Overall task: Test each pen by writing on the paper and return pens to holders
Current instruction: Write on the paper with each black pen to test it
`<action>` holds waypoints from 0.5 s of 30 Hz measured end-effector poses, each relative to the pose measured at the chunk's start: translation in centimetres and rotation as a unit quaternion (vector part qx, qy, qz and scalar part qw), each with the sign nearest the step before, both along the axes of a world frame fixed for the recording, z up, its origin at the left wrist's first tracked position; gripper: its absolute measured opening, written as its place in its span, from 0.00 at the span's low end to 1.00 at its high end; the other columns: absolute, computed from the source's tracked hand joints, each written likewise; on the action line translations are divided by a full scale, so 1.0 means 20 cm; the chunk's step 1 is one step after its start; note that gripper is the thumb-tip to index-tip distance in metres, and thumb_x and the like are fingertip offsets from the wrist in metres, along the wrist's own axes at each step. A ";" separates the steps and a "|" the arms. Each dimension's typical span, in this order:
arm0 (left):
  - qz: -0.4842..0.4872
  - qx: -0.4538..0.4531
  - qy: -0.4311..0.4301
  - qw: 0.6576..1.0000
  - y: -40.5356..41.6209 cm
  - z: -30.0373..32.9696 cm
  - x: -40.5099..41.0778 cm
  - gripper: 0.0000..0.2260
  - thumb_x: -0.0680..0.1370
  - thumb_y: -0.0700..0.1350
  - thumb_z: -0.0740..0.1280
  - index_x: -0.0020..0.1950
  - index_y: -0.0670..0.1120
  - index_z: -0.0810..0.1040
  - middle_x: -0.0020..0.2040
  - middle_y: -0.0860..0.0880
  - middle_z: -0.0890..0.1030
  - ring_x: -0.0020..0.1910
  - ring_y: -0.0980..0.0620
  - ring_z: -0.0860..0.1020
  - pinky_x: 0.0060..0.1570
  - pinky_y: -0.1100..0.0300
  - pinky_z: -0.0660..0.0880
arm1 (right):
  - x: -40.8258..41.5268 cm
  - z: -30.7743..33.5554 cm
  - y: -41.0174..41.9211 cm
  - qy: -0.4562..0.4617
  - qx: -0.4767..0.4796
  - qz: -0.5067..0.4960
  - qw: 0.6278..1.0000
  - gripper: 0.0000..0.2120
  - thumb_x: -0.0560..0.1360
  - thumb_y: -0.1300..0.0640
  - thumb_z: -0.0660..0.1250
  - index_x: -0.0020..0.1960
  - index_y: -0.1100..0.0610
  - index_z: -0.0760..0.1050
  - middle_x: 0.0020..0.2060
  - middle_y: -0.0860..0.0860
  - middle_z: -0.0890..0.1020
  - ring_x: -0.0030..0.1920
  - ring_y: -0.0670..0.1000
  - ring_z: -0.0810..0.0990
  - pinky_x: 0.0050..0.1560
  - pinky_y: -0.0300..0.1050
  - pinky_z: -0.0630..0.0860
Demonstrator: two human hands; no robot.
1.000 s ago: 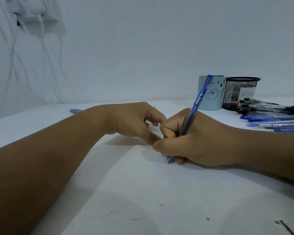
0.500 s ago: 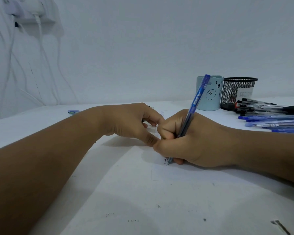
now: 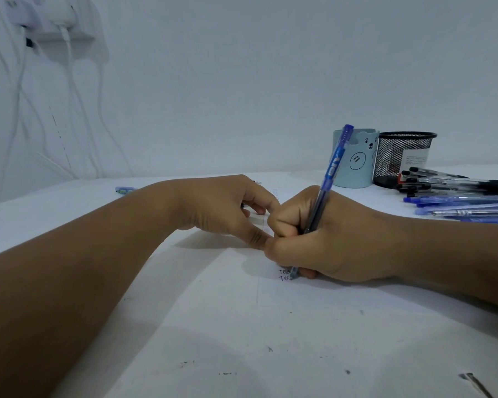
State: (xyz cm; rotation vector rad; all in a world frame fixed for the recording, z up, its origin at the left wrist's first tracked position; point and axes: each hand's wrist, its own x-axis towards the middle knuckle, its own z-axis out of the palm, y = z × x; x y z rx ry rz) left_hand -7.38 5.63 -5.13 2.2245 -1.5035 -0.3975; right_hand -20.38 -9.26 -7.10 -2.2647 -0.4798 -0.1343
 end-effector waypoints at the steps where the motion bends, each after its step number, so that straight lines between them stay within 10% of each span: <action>1: -0.001 0.000 0.000 1.000 0.00 0.00 0.00 0.14 0.60 0.60 0.75 0.44 0.64 0.83 0.53 0.59 0.81 0.61 0.56 0.78 0.69 0.48 0.72 | 0.00 0.00 0.00 0.002 0.004 -0.001 1.000 0.22 0.76 0.71 0.67 0.28 0.62 0.62 0.22 0.43 0.70 0.25 0.43 0.73 0.29 0.33 0.70; 15: 0.001 0.000 0.002 1.000 0.01 0.00 0.01 0.14 0.61 0.61 0.75 0.45 0.64 0.83 0.54 0.60 0.81 0.62 0.55 0.78 0.69 0.47 0.72 | 0.02 -0.02 -0.03 -0.012 0.017 0.007 1.000 0.21 0.76 0.72 0.66 0.29 0.64 0.61 0.22 0.42 0.72 0.25 0.42 0.73 0.28 0.32 0.68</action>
